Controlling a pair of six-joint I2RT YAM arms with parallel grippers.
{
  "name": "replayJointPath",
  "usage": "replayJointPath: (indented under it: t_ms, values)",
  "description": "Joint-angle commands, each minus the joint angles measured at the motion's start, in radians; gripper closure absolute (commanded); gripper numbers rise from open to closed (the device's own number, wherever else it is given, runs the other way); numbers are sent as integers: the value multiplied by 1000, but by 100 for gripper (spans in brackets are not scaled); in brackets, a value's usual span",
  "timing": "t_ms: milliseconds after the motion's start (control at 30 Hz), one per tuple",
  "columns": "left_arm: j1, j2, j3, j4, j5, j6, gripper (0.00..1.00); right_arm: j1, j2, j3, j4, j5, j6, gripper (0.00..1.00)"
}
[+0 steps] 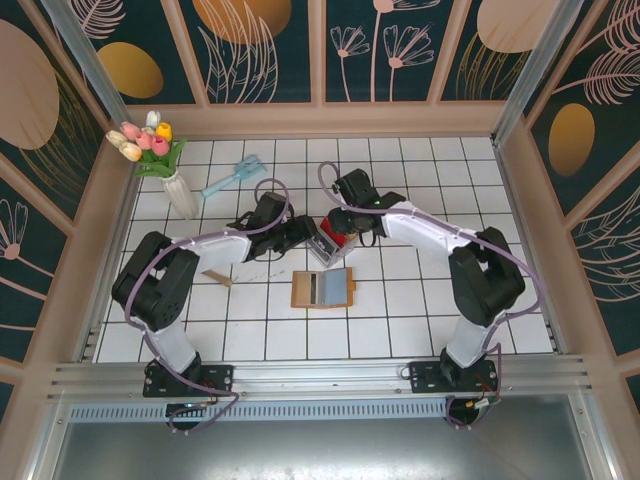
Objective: Put the credit cards into the card holder
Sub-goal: Pick up the credit card from the storage box.
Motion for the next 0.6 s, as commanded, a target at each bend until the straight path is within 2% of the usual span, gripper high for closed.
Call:
replayJointPath:
  t_ms: [0,300,500,567]
  values:
    - [4,30,21,25,35,-21,38,9,28,54,-51,17,-51,59]
    - [5,54,16,42,24,-26,52,46,52,72,-54,-56,-79,60]
    - [10,52,-9,62,24,-32,57,84,86,67,-60,-37,-92,61]
    - [12,54,-15,66,24,-32,59,89,98,63,-59,3,-90,61]
